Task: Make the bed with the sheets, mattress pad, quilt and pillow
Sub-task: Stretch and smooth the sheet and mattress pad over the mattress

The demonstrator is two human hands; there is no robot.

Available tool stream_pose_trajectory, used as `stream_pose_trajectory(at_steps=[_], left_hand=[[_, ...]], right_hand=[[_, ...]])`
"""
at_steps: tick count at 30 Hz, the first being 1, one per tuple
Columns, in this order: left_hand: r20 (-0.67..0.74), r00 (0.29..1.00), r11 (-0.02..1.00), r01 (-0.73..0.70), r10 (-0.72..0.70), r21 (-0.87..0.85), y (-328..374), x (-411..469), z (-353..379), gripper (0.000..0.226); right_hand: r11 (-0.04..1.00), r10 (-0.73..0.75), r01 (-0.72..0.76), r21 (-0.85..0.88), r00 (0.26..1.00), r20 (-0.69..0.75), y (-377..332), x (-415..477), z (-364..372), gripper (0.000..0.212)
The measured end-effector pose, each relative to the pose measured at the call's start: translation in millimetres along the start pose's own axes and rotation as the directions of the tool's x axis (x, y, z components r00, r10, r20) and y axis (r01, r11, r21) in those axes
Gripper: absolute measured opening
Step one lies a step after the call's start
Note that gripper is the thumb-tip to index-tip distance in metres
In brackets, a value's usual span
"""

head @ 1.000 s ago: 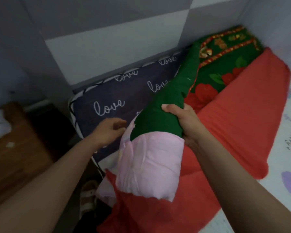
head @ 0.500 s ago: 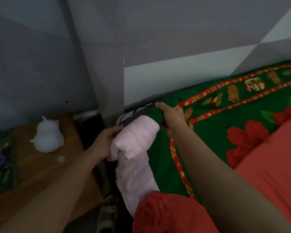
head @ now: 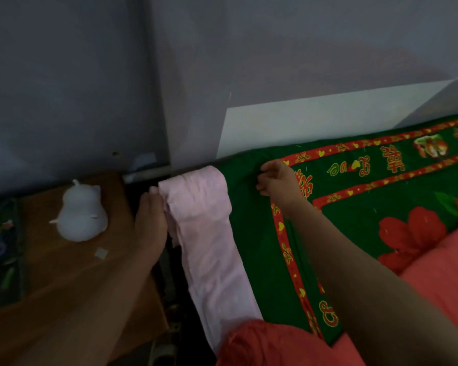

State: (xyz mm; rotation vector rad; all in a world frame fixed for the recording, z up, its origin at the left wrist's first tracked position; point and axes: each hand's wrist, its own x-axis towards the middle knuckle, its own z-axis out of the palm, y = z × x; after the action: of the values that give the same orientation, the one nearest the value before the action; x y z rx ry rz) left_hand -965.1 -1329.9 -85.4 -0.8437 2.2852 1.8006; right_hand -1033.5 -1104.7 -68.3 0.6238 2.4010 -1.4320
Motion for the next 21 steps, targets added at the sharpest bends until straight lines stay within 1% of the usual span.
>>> stream_pose_trajectory(at_steps=[1, 2, 3, 4, 5, 6, 7, 8, 10, 11, 12, 13, 14, 15, 16, 17, 18, 20, 21], left_hand=[[0.001, 1.000, 1.000, -0.007, 0.007, -0.030, 18, -13, -4, 0.035], [0.016, 0.999, 1.000, -0.027, 0.027, -0.015, 41, -30, -7, 0.029], [0.030, 0.998, 0.998, -0.055, 0.054, 0.023, 50, -41, -6, 0.022], [0.038, 0.996, 0.995, -0.084, 0.083, 0.051, 42, -40, -1, 0.022], [0.064, 0.996, 0.995, -0.066, 0.062, 0.068, 18, -28, 4, 0.026], [0.080, 0.996, 0.997, -0.052, 0.048, 0.060, 3, -19, 7, 0.038], [0.098, 0.994, 0.997, -0.055, 0.049, 0.054, -5, -13, 8, 0.050], [0.102, 0.993, 0.997, -0.063, 0.057, 0.054, -10, -10, 9, 0.056], [0.101, 0.986, 0.983, -0.142, 0.130, 0.117, -20, -6, 11, 0.061], [0.073, 0.982, 0.969, -0.187, 0.177, 0.165, -19, -6, 10, 0.067], [0.027, 0.966, 0.939, -0.255, 0.256, 0.231, -17, -7, 9, 0.072], [-0.008, 0.927, 0.884, -0.354, 0.374, 0.304, -14, -10, 7, 0.074], [-0.003, 0.874, 0.815, -0.451, 0.485, 0.364, -9, -13, 4, 0.076], [0.040, 0.822, 0.744, -0.534, 0.568, 0.402, -8, -16, 3, 0.075], [0.104, 0.798, 0.713, -0.581, 0.593, 0.391, -9, -18, 2, 0.070], [0.167, 0.804, 0.732, -0.590, 0.571, 0.340, -8, -22, 2, 0.064], [0.211, 0.821, 0.785, -0.570, 0.531, 0.244, -9, -25, 2, 0.061], [0.231, 0.838, 0.852, -0.520, 0.494, 0.067, -6, -32, 5, 0.058], [0.216, 0.845, 0.860, -0.508, 0.489, 0.038, -2, -37, 7, 0.058]], right_hand=[[0.992, -0.063, 0.062, -0.112, 0.998, -0.007, 3, 3, -3, 0.031], [0.970, -0.122, 0.117, -0.215, 0.992, -0.010, 5, 4, -5, 0.038], [0.936, -0.184, 0.172, -0.306, 0.983, -0.012, 6, 6, -6, 0.044], [0.893, -0.252, 0.227, -0.387, 0.968, -0.014, 6, 8, -7, 0.050], [0.845, -0.317, 0.279, -0.457, 0.948, -0.007, 5, 9, -6, 0.055], [0.796, -0.366, 0.316, -0.516, 0.930, 0.005, 2, 10, -5, 0.059], [0.747, -0.398, 0.339, -0.571, 0.917, 0.024, -1, 11, -4, 0.063], [0.693, -0.421, 0.360, -0.625, 0.906, 0.056, -5, 11, -3, 0.067], [0.584, -0.431, 0.403, -0.705, 0.889, 0.151, -11, 10, -1, 0.074], [0.537, -0.422, 0.426, -0.728, 0.883, 0.205, -13, 10, -1, 0.077], [0.499, -0.408, 0.445, -0.744, 0.878, 0.252, -14, 11, -1, 0.080], [0.462, -0.395, 0.462, -0.757, 0.872, 0.291, -14, 11, -2, 0.084], [0.432, -0.381, 0.472, -0.768, 0.868, 0.319, -14, 12, -3, 0.086], [0.405, -0.366, 0.474, -0.782, 0.868, 0.337, -15, 12, -5, 0.089], [0.377, -0.350, 0.469, -0.799, 0.870, 0.346, -16, 13, -8, 0.091], [0.337, -0.336, 0.462, -0.821, 0.873, 0.353, -17, 13, -12, 0.091], [0.282, -0.328, 0.455, -0.845, 0.873, 0.361, -19, 13, -16, 0.091], [0.174, -0.316, 0.447, -0.878, 0.870, 0.380, -22, 13, -26, 0.088], [0.141, -0.301, 0.452, -0.881, 0.867, 0.397, -22, 14, -31, 0.085]])
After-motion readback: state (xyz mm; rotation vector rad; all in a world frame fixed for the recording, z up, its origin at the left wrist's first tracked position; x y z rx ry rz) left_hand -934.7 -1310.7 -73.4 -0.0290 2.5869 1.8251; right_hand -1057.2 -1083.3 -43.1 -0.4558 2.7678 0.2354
